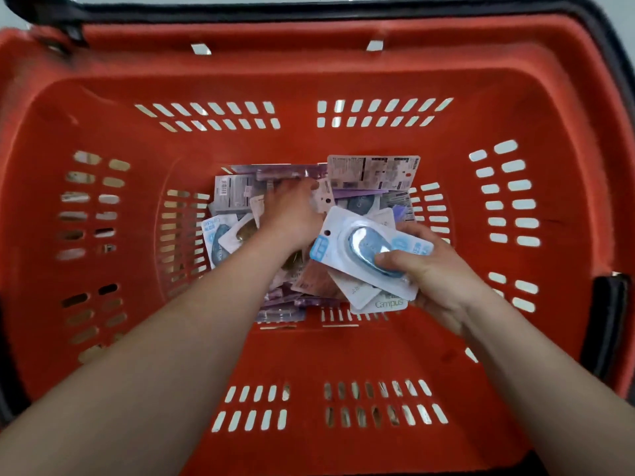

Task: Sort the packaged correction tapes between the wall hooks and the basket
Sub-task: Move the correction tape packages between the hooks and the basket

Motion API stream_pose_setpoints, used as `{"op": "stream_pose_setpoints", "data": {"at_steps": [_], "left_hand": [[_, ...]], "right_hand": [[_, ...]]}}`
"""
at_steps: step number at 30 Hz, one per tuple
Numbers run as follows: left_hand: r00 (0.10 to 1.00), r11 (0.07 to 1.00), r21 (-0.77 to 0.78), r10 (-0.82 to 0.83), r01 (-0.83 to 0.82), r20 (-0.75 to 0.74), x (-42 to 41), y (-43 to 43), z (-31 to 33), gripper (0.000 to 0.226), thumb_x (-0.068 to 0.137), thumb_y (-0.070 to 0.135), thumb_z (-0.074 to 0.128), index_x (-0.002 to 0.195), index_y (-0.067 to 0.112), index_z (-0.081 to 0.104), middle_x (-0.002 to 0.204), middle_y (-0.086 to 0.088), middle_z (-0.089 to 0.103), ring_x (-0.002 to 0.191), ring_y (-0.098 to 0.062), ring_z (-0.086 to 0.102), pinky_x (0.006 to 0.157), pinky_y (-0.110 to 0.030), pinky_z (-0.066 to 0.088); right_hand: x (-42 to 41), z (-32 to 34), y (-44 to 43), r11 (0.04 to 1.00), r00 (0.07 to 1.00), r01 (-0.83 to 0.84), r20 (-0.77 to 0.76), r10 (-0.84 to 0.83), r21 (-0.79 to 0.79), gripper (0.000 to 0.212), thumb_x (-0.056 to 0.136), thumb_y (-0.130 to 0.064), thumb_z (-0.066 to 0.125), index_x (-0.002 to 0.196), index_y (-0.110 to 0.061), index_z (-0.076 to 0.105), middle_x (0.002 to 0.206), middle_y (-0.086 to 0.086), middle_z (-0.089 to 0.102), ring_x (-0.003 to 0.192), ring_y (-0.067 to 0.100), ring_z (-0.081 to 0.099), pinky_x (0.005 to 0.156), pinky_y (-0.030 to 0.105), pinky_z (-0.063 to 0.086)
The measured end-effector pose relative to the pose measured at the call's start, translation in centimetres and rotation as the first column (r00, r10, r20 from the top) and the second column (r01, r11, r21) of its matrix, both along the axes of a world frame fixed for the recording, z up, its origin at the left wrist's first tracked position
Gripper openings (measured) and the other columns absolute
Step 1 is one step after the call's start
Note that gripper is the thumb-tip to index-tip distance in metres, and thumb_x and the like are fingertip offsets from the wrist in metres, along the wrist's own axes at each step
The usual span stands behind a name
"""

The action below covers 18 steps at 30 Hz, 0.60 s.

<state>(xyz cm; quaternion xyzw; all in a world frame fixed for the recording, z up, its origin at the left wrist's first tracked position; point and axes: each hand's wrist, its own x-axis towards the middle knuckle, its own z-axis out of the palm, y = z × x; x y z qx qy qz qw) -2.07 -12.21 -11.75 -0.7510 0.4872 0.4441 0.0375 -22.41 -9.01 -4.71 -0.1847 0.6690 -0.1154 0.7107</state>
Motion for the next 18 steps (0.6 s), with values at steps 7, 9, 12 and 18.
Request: {"op": "stream_pose_setpoints", "data": {"at_steps": [7,9,12,18], "left_hand": [[0.94,0.982,-0.028,-0.169,0.185,0.295,2.0,2.9,-1.4,0.081,0.074,0.04,0.078,0.141,0.02,0.036,0.134,-0.016,0.044,0.125,-0.038,0.047,0.099,-0.05,0.042],[0.985,0.993,-0.078,0.099,-0.089,0.141,2.4,3.3,0.3,0.068,0.073,0.046,0.074,0.131,0.024,0.046,0.12,-0.011,0.055,0.107,-0.034,0.058,0.083,-0.042,0.052],[0.496,0.643,0.325,0.753,-0.693,-0.432,2.4,3.9,4.3,0.023,0.083,0.033,0.061,0.104,0.022,0.058,0.095,-0.004,0.063,0.079,-0.021,0.058,0.059,-0.028,0.043],[-0.003,0.386,0.678,0.868,-0.625,-0.497,-1.2,6.2,9.3,0.036,0.091,0.024,0.053,0.118,0.002,0.063,0.107,-0.022,0.069,0.092,-0.036,0.066,0.077,-0.042,0.053]], "right_hand": [[-0.4,-1.9,-0.3,0.989,0.987,0.116,-0.102,-0.125,-0.087,0.052,0.07,0.001,0.083,0.112,-0.023,0.064,0.104,0.006,0.075,0.092,0.03,0.074,0.082,0.056,0.059],[-0.6,-1.3,-0.5,0.987,0.987,0.139,-0.069,-0.145,-0.084,0.045,0.075,0.003,0.079,0.106,-0.026,0.064,0.101,0.005,0.076,0.091,0.029,0.074,0.08,0.052,0.06],[-0.7,-0.1,-0.7,0.988,0.99,0.139,0.003,-0.139,-0.072,0.046,0.078,0.005,0.075,0.115,-0.021,0.063,0.105,0.006,0.075,0.09,0.028,0.075,0.073,0.045,0.061],[-0.3,2.9,-0.5,0.988,0.98,0.123,0.17,-0.106,-0.095,0.062,0.07,0.002,0.076,0.126,-0.022,0.061,0.115,0.01,0.073,0.102,0.037,0.071,0.091,0.065,0.048]]}}
